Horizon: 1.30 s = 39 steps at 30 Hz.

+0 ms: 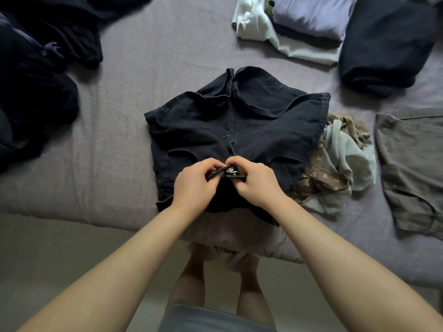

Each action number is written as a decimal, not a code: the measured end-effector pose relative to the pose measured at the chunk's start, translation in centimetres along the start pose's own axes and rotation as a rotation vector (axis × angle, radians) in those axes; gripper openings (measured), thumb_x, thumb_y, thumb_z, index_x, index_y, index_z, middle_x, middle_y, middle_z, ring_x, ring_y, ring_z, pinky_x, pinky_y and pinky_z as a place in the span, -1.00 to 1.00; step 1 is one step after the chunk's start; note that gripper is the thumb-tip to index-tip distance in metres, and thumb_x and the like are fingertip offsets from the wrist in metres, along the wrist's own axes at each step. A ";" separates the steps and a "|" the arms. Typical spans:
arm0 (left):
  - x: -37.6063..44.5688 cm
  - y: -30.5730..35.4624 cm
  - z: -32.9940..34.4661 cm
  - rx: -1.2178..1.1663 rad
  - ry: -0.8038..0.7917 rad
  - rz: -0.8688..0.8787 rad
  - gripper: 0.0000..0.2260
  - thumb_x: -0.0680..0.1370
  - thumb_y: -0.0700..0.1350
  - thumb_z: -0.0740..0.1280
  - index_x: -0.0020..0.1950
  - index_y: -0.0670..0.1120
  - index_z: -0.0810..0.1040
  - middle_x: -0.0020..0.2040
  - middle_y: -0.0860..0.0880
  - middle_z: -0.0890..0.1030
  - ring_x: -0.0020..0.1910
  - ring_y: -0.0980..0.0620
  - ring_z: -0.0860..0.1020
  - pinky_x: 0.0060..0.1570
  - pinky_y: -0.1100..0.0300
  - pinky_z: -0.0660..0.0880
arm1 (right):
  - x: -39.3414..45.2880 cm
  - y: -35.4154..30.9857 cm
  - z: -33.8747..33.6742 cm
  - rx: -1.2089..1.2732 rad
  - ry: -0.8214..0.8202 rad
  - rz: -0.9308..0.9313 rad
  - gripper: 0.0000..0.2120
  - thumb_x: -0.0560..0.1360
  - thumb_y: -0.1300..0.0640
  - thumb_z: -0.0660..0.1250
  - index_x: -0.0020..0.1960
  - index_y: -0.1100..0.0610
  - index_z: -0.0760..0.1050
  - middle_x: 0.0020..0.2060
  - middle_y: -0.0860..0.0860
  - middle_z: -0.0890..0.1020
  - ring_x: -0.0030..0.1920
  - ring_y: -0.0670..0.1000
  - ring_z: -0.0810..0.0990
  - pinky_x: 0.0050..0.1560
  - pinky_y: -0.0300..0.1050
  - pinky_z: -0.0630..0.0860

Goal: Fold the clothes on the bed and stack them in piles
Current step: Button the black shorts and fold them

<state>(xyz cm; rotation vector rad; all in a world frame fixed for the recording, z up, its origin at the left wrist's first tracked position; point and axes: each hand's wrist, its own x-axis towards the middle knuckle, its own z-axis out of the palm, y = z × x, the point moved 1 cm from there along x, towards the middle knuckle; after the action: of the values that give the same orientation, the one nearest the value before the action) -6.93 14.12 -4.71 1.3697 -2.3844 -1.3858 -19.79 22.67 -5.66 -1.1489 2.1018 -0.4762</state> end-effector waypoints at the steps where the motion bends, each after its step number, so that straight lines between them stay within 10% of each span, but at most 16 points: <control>1: -0.4 -0.2 0.1 -0.012 -0.004 0.015 -0.84 0.47 -0.06 0.32 0.00 0.09 0.63 -0.14 0.08 0.68 -0.12 0.01 0.62 -0.09 0.02 0.53 | -0.1 0.3 0.2 -0.065 0.001 -0.020 -0.69 0.44 0.14 0.30 0.17 -0.03 0.50 -0.14 0.01 0.67 -0.04 0.17 0.59 -0.07 -0.02 0.43; 15: -2.1 -0.5 -0.2 -0.591 -0.080 -0.305 -0.84 0.57 -0.15 0.33 -0.14 0.07 0.64 -0.21 0.16 0.66 -0.18 0.34 0.56 -0.11 0.47 0.45 | -3.0 1.2 1.0 -0.277 0.445 -0.240 -0.81 0.30 0.13 0.27 -0.18 0.09 0.64 -0.30 -0.02 0.55 -0.30 0.08 0.50 -0.30 -0.10 0.26; 25: -1.2 -1.1 -0.9 -0.597 -0.173 -0.295 -0.86 0.58 -0.09 0.32 -0.08 -0.01 0.68 -0.13 0.00 0.68 -0.14 0.15 0.55 0.00 0.16 0.48 | -1.0 0.3 0.2 -0.358 0.383 -0.761 -0.84 0.45 0.29 0.30 -0.18 0.16 0.65 -0.29 0.02 0.59 -0.30 0.04 0.42 -0.40 -0.09 0.35; 32: -2.1 0.3 -2.3 -0.440 -0.092 -0.010 -0.86 0.57 -0.19 0.31 0.05 -0.06 0.65 0.01 0.06 0.65 0.02 0.19 0.59 0.07 0.37 0.45 | -1.2 -1.6 -0.1 0.175 0.311 -0.296 -0.79 0.34 0.26 0.39 -0.10 0.13 0.40 0.03 -0.04 0.48 -0.13 -0.09 0.42 -0.25 -0.08 0.48; 39: -3.0 0.2 -2.6 -0.281 0.035 0.158 -0.82 0.52 -0.12 0.33 0.08 -0.06 0.67 0.07 0.12 0.60 0.13 0.17 0.56 0.22 0.23 0.45 | -1.0 -2.0 0.9 0.261 0.188 -0.189 -0.57 0.31 0.32 0.34 0.13 0.02 0.63 -0.09 -0.15 0.64 -0.15 -0.10 0.52 -0.01 -0.20 0.47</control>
<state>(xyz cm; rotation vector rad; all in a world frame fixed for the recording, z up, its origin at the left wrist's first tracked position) -4.08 14.56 -1.97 1.1001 -2.1219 -1.5641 -17.60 22.38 -4.69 -1.1908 2.0191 -0.9507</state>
